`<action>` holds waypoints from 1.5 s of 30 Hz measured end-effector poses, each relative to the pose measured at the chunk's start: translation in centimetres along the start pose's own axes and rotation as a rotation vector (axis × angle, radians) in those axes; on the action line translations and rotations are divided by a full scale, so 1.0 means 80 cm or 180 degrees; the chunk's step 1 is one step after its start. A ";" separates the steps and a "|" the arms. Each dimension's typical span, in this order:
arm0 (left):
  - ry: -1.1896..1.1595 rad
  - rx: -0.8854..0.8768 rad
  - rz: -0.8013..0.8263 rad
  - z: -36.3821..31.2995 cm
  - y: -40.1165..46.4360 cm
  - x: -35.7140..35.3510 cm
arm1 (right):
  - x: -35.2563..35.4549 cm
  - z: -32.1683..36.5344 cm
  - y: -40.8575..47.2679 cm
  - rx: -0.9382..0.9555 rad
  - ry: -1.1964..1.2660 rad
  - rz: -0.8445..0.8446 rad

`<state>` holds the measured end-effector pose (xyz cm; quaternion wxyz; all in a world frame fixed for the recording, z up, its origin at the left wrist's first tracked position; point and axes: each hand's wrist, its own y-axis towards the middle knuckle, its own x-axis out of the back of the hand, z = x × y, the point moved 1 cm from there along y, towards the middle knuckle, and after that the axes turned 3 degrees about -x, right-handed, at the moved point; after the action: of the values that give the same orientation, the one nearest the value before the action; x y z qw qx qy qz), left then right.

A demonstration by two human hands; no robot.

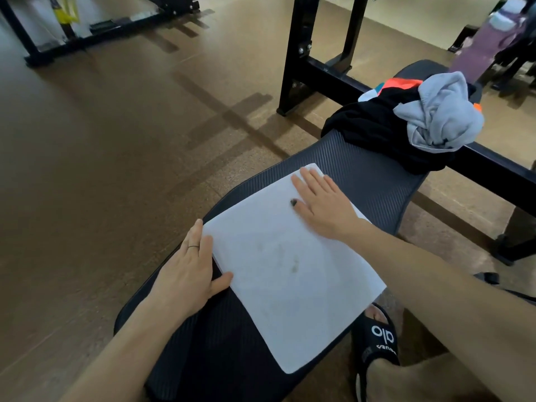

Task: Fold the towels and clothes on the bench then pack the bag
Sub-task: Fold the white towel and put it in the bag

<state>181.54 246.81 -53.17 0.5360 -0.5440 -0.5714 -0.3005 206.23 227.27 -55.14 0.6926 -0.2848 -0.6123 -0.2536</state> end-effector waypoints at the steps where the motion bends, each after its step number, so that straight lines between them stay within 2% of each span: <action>1: 0.0006 -0.0015 -0.0023 0.000 0.000 0.000 | -0.005 -0.006 0.003 -0.0017 -0.0023 0.0064; 5: 0.0023 0.0011 0.0086 0.002 0.002 0.002 | -0.015 -0.029 0.005 -0.0329 0.0186 0.0026; 8: -0.0150 -0.0006 0.0086 0.002 0.009 0.010 | 0.004 -0.008 -0.023 -0.0753 0.0652 -0.0655; 10: -0.0411 0.0070 -0.0084 0.004 0.017 0.017 | 0.016 0.042 -0.075 -0.0448 0.1148 -0.1087; 12: -0.0642 0.0290 -0.0229 0.003 0.021 0.025 | 0.020 0.101 -0.159 0.0130 0.1347 -0.0815; 16: -0.0771 0.0498 -0.0536 0.007 0.032 0.029 | -0.010 0.169 -0.274 0.0738 0.0690 0.0081; 18: -0.0742 0.0512 -0.0445 0.003 0.035 0.029 | -0.021 0.175 -0.291 0.0784 0.0384 0.0183; 22: -0.0853 0.0596 -0.0257 -0.002 0.037 0.038 | -0.022 0.171 -0.296 0.0950 0.0047 -0.0128; 26: -0.1094 0.0621 -0.0253 -0.005 0.030 0.048 | -0.009 0.178 -0.296 0.1168 -0.0277 0.0323; 31: -0.1547 0.0778 -0.0508 0.004 0.008 0.056 | 0.000 0.199 -0.292 0.1052 -0.0766 0.0796; 36: -0.2172 0.1069 -0.0786 0.010 -0.022 0.057 | 0.022 0.180 -0.295 0.1021 -0.0114 0.0713; 40: -0.2972 0.1283 -0.1074 0.004 -0.040 0.070 | 0.049 0.156 -0.310 0.0835 0.0657 0.0249; 45: -0.2335 0.0655 -0.0933 -0.014 -0.037 0.100 | 0.081 0.105 -0.313 0.0295 0.1194 0.0068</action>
<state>180.42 247.46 -44.71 0.2997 -0.4714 -0.8233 -0.1010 183.56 215.44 -45.90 0.8096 -0.2068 -0.4805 -0.2664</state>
